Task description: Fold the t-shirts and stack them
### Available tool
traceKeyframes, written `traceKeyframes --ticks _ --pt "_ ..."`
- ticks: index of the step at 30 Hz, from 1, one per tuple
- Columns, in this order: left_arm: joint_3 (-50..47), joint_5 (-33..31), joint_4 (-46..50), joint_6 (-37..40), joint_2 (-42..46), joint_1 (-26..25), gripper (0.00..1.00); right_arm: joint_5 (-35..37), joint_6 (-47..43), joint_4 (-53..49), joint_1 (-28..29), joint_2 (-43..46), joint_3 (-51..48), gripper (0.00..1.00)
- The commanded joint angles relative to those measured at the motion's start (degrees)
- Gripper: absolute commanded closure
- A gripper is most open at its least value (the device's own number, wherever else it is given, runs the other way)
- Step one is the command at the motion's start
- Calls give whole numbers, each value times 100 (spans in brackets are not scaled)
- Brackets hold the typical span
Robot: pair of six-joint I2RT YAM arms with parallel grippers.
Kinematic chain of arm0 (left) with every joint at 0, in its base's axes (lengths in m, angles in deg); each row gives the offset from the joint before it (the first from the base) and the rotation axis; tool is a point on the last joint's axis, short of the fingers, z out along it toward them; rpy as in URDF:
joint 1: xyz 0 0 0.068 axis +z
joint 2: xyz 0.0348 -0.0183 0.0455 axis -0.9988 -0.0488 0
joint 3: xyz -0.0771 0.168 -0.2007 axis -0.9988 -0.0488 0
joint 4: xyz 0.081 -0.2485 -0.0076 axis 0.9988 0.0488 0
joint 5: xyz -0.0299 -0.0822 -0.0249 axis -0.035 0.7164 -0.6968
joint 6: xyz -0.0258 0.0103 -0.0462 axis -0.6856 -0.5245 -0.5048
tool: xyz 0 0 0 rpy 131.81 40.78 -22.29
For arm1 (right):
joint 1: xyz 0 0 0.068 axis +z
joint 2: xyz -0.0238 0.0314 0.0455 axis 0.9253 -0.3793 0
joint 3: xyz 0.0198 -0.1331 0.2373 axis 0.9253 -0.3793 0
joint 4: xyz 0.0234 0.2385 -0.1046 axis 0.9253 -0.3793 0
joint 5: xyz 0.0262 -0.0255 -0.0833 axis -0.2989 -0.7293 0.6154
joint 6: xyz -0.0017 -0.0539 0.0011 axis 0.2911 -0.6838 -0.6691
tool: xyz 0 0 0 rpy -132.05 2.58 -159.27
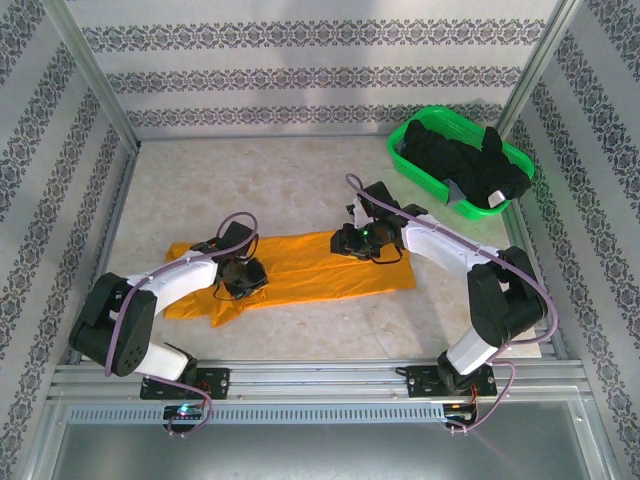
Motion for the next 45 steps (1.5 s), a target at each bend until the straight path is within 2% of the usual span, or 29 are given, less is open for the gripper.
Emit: traceKeyframes --ticks 1,6,8,11,13,16,19,23,28,30,35,45 --pt "-143 132 -309 -166 -189 -161 91 -68 97 68 -6 76 23 64" --pt "-101 318 -457 -219 -284 -236 90 -95 80 64 -9 -32 106 65" --pt "19 171 -93 -108 -113 -241 80 -90 65 64 -15 -59 117 66" --pt "278 -402 719 95 423 -230 56 -103 96 125 -61 -92 68 67" --pt "458 -872 1303 196 845 -193 52 -162 151 211 -131 -105 5 69" --pt "485 -1369 2090 217 1439 172 57 -219 224 325 -270 -109 -86 71" --pt "192 -1364 2521 392 1854 1091 59 -316 192 349 -353 -176 -71 72" --pt "-258 -963 2227 765 2148 2399 59 -699 58 395 -358 -364 122 69" --pt "-532 -604 1360 1319 1684 3454 57 -1711 99 1128 -156 -490 236 62" --pt "-512 -504 1067 1507 1401 3594 57 -1949 102 1206 -50 -569 325 61" --pt "-512 -279 698 1693 1047 3632 59 -1899 180 1216 47 -641 349 61" --pt "-695 -182 539 1807 856 3632 72 -1793 273 1252 58 -615 251 61"
